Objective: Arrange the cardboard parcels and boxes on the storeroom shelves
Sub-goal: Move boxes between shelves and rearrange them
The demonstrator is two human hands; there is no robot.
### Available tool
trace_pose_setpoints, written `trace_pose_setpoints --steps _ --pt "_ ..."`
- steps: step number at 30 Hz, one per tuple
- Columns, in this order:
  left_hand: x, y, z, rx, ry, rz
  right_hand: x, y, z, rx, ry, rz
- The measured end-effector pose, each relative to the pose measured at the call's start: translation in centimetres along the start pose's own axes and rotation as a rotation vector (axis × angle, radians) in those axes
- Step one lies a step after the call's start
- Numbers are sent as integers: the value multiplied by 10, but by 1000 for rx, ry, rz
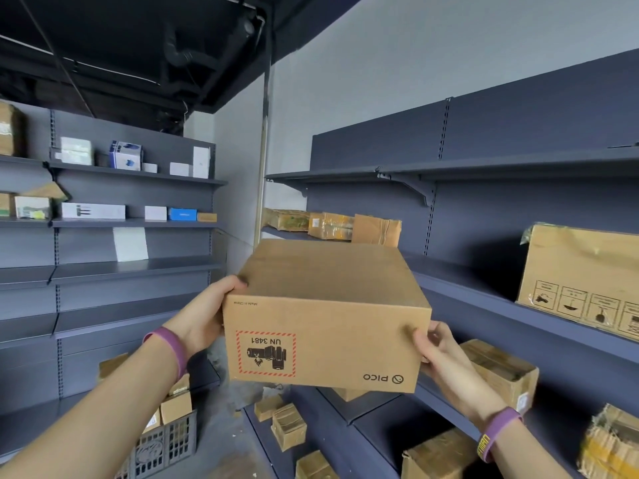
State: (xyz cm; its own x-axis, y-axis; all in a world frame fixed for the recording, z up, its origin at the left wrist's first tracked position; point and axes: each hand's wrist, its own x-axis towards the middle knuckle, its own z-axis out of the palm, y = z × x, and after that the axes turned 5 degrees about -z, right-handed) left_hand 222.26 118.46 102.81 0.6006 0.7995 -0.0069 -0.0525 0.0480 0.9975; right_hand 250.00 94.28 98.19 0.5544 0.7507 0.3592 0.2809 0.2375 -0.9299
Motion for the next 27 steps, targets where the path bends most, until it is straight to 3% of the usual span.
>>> trace_pose_setpoints --steps 7,11,15,19,23,27 --pt "-7 -6 -1 35 -142 56 8 -9 -4 89 -97 89" --pt "3 -13 -13 16 -312 63 10 -13 -3 102 59 186" --pt "3 -16 -12 121 -418 120 10 -18 2 96 207 93" --pt "0 -11 -4 87 -261 109 9 -15 2 89 197 41" --pt "-5 5 4 74 -89 79 6 -5 -6 54 -2 -23" --pt "-5 14 -3 89 -105 -25 7 3 -8 18 -11 -61"
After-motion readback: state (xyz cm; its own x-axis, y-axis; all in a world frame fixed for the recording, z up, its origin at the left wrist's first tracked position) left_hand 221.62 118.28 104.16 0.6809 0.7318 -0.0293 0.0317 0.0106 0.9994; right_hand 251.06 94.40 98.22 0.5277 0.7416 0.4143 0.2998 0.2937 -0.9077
